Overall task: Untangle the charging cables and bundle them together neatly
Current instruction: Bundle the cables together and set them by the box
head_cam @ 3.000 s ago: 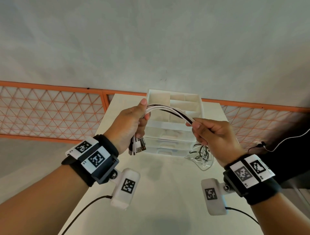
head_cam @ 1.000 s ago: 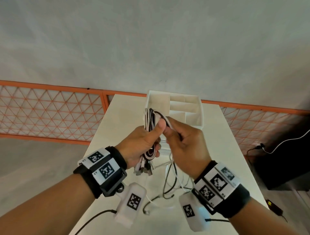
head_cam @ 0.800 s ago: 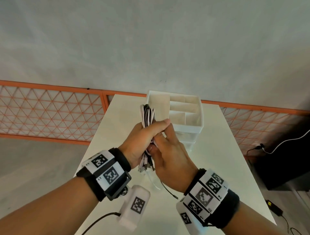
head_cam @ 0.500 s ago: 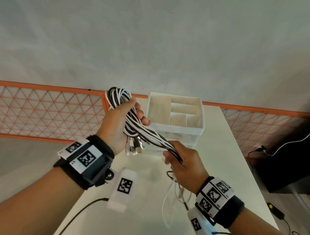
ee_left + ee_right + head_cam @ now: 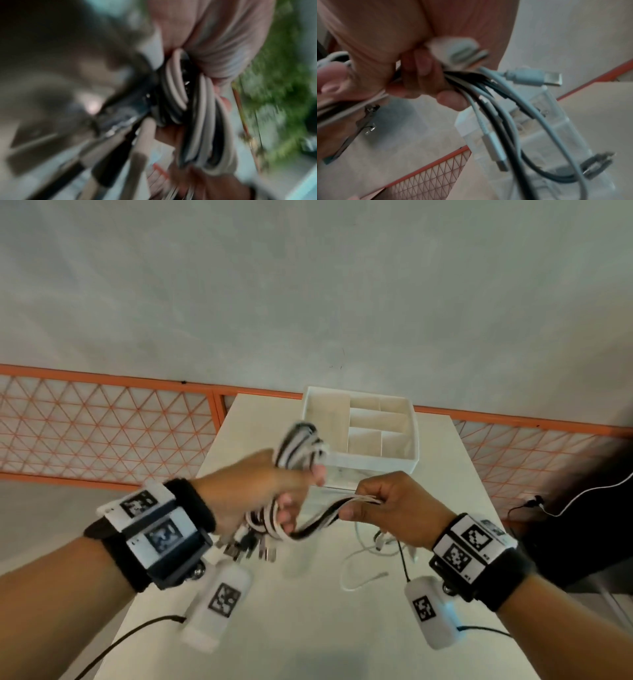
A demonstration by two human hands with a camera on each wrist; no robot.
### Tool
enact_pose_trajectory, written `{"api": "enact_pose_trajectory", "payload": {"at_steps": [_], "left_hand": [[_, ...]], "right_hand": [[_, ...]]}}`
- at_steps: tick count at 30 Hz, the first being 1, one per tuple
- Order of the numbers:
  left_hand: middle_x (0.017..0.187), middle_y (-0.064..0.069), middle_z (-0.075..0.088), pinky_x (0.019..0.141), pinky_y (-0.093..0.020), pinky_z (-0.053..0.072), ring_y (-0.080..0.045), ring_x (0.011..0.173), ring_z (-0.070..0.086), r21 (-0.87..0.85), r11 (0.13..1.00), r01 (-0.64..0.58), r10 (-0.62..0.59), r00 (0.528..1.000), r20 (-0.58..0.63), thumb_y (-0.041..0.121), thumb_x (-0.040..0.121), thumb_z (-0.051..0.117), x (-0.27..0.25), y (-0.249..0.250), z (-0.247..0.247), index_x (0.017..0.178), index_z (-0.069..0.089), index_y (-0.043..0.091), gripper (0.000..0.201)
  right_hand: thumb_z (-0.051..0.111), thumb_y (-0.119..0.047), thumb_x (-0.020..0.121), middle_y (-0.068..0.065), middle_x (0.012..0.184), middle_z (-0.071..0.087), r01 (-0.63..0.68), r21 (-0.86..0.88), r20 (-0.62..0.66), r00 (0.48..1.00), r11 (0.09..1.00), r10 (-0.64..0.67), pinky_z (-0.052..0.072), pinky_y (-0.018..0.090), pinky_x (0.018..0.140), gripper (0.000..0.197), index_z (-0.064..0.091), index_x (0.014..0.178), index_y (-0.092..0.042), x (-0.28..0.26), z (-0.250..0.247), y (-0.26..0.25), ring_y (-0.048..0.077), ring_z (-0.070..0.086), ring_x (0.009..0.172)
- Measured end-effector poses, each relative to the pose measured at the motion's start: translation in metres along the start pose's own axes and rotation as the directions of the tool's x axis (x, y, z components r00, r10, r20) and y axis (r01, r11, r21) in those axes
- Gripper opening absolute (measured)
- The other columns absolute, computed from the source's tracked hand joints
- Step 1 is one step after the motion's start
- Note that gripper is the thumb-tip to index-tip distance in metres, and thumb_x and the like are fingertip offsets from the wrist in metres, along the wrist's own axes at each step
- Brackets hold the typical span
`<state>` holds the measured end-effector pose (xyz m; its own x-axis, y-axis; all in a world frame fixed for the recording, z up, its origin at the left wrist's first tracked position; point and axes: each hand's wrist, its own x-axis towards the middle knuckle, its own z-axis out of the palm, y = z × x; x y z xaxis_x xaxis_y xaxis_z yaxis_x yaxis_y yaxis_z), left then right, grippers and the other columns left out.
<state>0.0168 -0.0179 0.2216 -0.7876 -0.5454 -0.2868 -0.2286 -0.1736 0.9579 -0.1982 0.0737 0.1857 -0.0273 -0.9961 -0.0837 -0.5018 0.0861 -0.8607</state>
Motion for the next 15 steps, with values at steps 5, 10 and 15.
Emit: {"api": "enact_pose_trajectory", "payload": {"at_steps": [5,10,15], "left_hand": [[0.052,-0.004,0.058,0.06,-0.024,0.046,-0.015,0.046,0.051,0.482,0.872,0.083,-0.075,0.997,-0.035,0.033,0.081,0.079,0.009,-0.008,0.028,0.085,0.067,0.004,0.032],[0.05,0.0,0.059,0.054,-0.023,0.043,-0.012,0.045,0.052,0.439,0.883,0.165,-0.044,0.961,-0.272,0.022,0.079,0.076,0.022,-0.008,0.03,0.066,0.063,0.014,0.02],[0.062,-0.005,0.065,0.053,-0.026,0.041,-0.012,0.05,0.052,0.404,0.911,0.078,0.093,0.917,-0.388,0.023,0.082,0.073,0.026,-0.004,0.02,0.079,0.069,0.002,0.022]], "right_hand": [[0.089,-0.048,0.064,0.005,0.063,0.064,-0.018,-0.152,-0.023,1.0,0.988,0.015,0.047,0.038,0.057,0.038,0.069,0.066,-0.015,0.01,-0.006,-0.019,0.021,0.056,0.057],[0.089,-0.03,0.071,-0.007,0.057,0.058,-0.027,-0.074,-0.219,0.976,0.997,0.01,0.038,0.021,0.052,0.029,0.068,0.065,-0.012,0.012,-0.003,-0.027,0.004,0.048,0.05],[0.071,-0.016,0.091,0.001,0.064,0.065,0.061,0.163,-0.27,0.963,0.985,-0.015,0.04,0.018,0.047,0.013,0.074,0.085,-0.004,0.005,-0.012,-0.036,0.014,0.054,0.053]]}}
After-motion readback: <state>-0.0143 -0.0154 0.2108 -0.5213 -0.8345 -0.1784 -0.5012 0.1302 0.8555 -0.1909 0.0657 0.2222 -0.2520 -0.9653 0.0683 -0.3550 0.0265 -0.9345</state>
